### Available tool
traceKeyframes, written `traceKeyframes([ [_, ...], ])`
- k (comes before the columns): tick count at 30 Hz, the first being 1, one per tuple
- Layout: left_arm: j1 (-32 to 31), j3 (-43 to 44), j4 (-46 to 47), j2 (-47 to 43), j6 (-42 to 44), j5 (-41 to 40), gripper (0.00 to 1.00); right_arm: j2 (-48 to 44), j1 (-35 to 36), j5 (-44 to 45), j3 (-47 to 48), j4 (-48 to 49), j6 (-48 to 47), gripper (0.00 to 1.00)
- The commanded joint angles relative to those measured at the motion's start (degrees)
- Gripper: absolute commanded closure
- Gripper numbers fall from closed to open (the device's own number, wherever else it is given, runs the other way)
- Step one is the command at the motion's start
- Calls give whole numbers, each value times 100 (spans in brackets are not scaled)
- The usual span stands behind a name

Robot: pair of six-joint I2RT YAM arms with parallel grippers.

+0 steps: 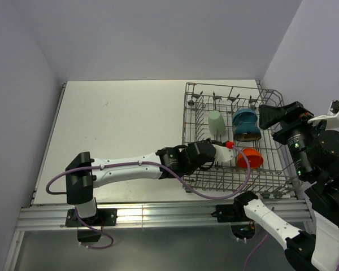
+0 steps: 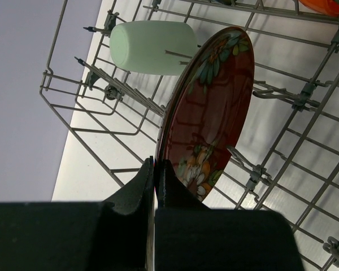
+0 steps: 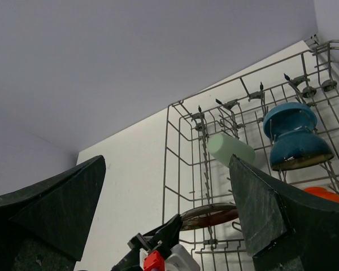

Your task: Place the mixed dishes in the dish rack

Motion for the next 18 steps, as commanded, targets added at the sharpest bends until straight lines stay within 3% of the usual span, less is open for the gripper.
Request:
traceKeyframes([
  [1,-57,70,552,12,23,-110,100,-38,-3,93,-47,2,-85,3],
  [7,-83,79,613,83,23,-154,100,-64,-3,93,-100,2,-76,2],
  [9,-92,70,639,83,14,-242,95,-64,-3,84,-108,-7,-85,2],
  [18,-92,105,578,56,-135,-321,46,-55,-11,5,-170,-16,-67,2],
])
